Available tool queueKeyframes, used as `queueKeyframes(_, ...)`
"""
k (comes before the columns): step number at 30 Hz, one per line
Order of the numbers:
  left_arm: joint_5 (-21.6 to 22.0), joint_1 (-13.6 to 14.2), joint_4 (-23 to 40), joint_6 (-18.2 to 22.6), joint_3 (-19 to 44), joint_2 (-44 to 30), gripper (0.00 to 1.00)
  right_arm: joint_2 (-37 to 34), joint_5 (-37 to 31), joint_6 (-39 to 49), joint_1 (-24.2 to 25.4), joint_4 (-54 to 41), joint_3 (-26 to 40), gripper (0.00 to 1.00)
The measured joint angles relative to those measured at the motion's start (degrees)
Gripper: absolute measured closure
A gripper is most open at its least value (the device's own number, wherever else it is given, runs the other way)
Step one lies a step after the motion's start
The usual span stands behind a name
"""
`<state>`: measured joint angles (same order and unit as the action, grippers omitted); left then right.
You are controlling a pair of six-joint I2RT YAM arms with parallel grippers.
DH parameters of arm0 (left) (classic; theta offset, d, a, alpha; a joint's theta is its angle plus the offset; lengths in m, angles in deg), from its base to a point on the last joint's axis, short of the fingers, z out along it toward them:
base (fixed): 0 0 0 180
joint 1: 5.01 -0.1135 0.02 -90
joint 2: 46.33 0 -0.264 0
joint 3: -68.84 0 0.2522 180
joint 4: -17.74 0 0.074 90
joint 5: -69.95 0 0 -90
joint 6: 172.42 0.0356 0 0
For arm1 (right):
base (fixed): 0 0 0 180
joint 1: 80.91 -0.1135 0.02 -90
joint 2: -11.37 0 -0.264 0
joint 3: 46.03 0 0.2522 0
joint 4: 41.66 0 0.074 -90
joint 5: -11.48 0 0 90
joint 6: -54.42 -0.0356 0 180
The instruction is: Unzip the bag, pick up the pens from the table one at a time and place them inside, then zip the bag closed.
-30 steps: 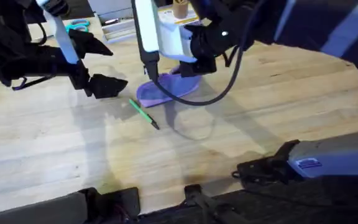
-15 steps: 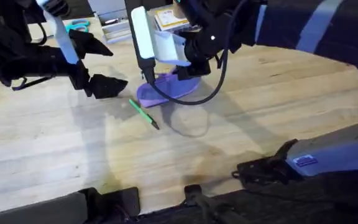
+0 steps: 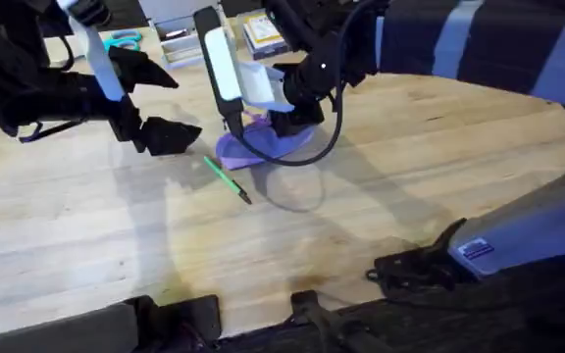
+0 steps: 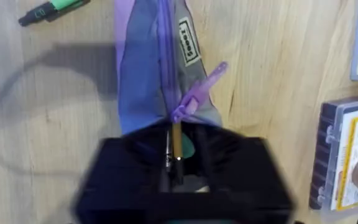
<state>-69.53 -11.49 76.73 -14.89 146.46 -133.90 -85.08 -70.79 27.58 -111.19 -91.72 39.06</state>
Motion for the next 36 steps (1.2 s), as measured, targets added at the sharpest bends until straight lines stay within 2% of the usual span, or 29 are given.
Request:
queueKeyframes(5,0.0,0.0,0.0,0.0,0.0,0.0,0.006,0.0,0.0,0.2,0.2,0.3,0.3,0.125)
queueKeyframes(6,0.0,0.0,0.0,0.0,0.0,0.0,0.007,0.0,0.0,0.5,0.2,0.4,0.5,0.035)
queueKeyframes(9,0.0,0.0,0.0,0.0,0.0,0.0,0.007,0.0,0.2,0.5,0.1,0.4,0.6,0.005)
queueKeyframes(27,0.0,0.0,0.4,0.0,0.0,0.0,0.007,0.5,0.0,1.8,0.1,0.5,0.6,0.003)
queueKeyframes(33,0.0,0.0,0.4,0.0,0.0,0.0,0.007,6.7,-0.1,0.8,0.1,0.2,0.6,0.003)
queueKeyframes(36,0.0,0.0,0.4,0.0,0.0,0.0,0.007,10.1,-0.1,-2.7,0.1,0.2,0.6,0.003)
